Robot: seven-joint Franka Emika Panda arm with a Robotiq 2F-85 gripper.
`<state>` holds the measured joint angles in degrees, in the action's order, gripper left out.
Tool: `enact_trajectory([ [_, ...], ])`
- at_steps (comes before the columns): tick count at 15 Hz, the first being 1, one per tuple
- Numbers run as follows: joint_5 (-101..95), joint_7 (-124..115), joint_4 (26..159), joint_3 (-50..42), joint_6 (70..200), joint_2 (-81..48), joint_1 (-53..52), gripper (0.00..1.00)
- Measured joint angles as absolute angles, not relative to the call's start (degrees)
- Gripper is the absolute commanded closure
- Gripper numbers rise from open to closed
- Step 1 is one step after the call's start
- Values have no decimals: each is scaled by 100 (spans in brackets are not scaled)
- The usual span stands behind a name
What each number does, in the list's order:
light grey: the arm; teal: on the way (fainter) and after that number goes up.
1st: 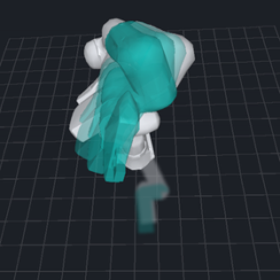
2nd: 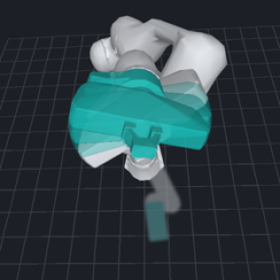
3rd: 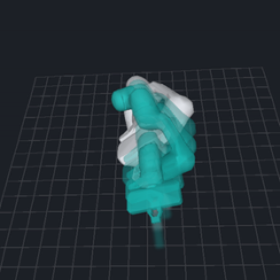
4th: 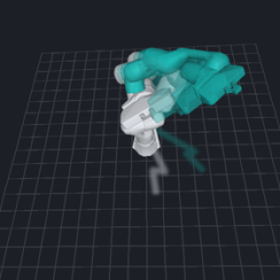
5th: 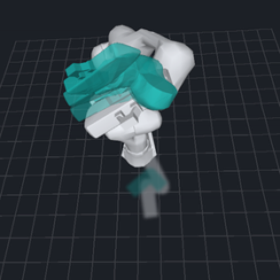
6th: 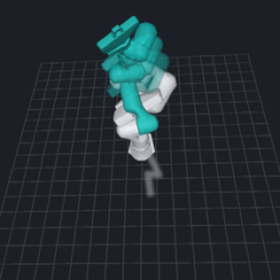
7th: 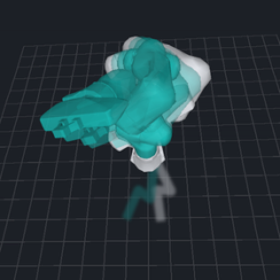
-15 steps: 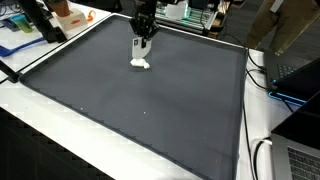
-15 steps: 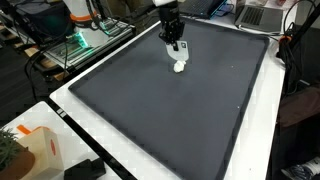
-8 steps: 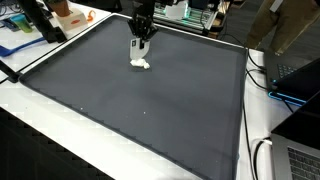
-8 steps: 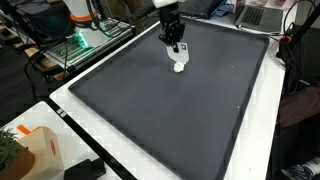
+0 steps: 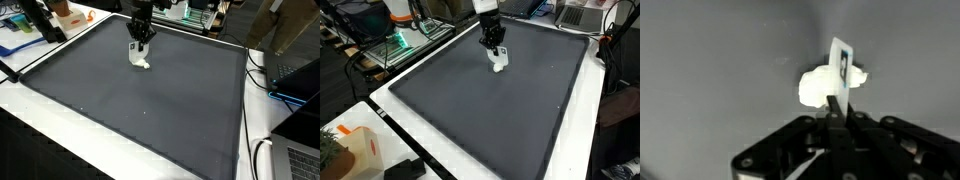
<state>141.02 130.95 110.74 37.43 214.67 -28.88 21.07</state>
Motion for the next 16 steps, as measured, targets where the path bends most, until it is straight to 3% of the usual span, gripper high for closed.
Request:
enact_trajectory([
  [16, 14306, 13123, 9872, 3305, 22584, -3711, 1557, 99],
])
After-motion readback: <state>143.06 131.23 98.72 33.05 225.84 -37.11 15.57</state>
